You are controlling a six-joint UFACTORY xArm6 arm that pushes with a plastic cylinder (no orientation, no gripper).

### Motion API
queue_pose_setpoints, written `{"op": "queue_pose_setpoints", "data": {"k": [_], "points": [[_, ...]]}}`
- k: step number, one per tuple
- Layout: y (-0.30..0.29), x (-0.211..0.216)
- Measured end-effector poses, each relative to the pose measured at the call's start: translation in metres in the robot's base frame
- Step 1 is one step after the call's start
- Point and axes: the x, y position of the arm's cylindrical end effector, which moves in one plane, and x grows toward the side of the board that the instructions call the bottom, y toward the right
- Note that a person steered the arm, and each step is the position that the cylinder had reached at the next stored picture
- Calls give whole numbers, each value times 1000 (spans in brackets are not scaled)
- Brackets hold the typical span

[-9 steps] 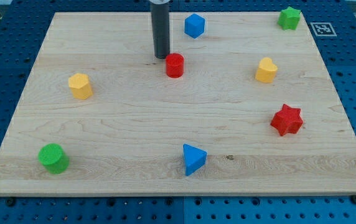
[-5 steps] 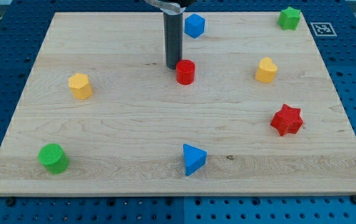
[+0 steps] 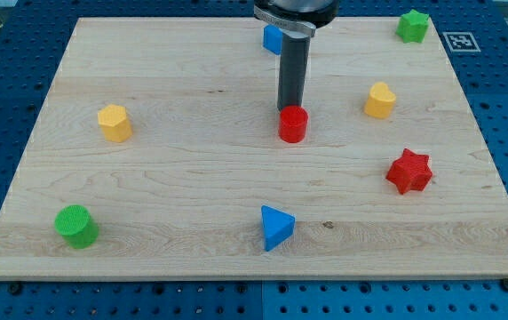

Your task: Slide the red circle towards red star

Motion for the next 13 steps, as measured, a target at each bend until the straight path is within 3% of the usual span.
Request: {"op": "queue_pose_setpoints", "data": {"k": [3, 4, 12, 13], "points": [[-39, 22], [-14, 37], [8, 46], [30, 46]]}}
